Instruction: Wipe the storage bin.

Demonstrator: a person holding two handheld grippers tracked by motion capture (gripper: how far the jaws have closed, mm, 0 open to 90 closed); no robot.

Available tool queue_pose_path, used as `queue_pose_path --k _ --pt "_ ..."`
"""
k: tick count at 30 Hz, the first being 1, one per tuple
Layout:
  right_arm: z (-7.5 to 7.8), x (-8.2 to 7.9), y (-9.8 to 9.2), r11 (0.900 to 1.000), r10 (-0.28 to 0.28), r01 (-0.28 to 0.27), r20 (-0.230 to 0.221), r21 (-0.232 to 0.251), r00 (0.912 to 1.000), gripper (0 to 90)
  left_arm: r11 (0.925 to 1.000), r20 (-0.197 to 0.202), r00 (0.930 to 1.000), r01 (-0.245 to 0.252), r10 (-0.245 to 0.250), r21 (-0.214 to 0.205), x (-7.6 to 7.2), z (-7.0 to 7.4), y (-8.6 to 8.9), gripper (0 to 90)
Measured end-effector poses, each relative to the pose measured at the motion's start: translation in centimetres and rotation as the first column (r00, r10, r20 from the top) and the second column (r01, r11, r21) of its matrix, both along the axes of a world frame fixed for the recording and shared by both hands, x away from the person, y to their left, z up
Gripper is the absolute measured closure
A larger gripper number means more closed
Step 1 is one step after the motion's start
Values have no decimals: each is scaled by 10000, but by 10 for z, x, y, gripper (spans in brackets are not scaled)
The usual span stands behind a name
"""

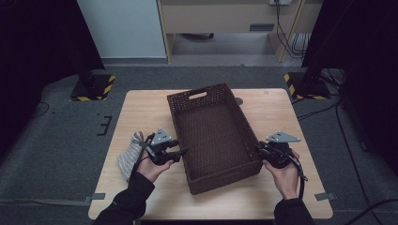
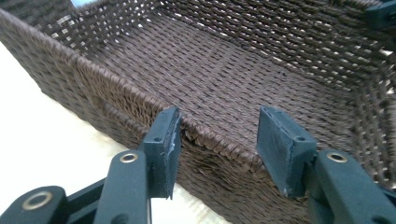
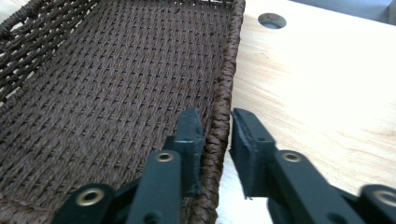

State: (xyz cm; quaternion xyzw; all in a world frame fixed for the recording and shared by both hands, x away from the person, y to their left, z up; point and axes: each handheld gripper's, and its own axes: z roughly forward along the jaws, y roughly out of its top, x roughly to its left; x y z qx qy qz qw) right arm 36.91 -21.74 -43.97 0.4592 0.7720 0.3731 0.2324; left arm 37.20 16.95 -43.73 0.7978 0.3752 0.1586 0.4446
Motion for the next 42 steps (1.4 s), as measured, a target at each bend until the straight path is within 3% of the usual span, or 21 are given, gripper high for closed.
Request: queue_pose_path --k 4,7,11,15,17,23,25,29,34,37,42 --pt "4 -5 -3 9999 -57 54 272 113 9996 605 9998 43 9999 -133 134 -113 -3 -1 -1 500" --pt "6 -12 -6 9994 -250 244 208 262 9995 599 9999 11 9999 -101 101 -127 -6 -1 -3 499" --pt "2 -13 -6 9995 -309 311 -210 84 9993 680 9999 29 10000 61 -60 -128 -11 0 -6 495" --pt "0 -7 -6 9987 -430 425 -189 -272 9989 784 9992 -36 9993 358 -359 -150 -9 4 -3 519" --pt "-1 -4 -9 9992 -393 393 -278 10 9988 792 9998 182 9996 198 -196 -87 -5 8 0 480" --pt "-2 6 -13 9987 -514 513 -103 -77 9986 802 9998 518 9985 -193 190 53 11 13 9 437" --pt "-4 9 -14 9984 -553 552 -22 -107 9985 799 9996 456 9987 -243 237 119 19 10 8 437" --pt "-3 8 -12 9982 -570 571 22 -167 9984 708 9998 228 9997 -94 91 162 26 1 3 441" --pt "9 -2 -12 9986 -485 478 340 215 9982 562 9997 402 9992 -70 61 222 21 1 0 473" --pt "13 -11 -13 9984 -555 551 552 93 9969 531 9997 461 9987 -218 212 123 17 0 -1 483" --pt "15 -19 -16 9953 -924 909 482 330 9946 475 9996 487 9984 -286 282 72 11 -1 -4 482"
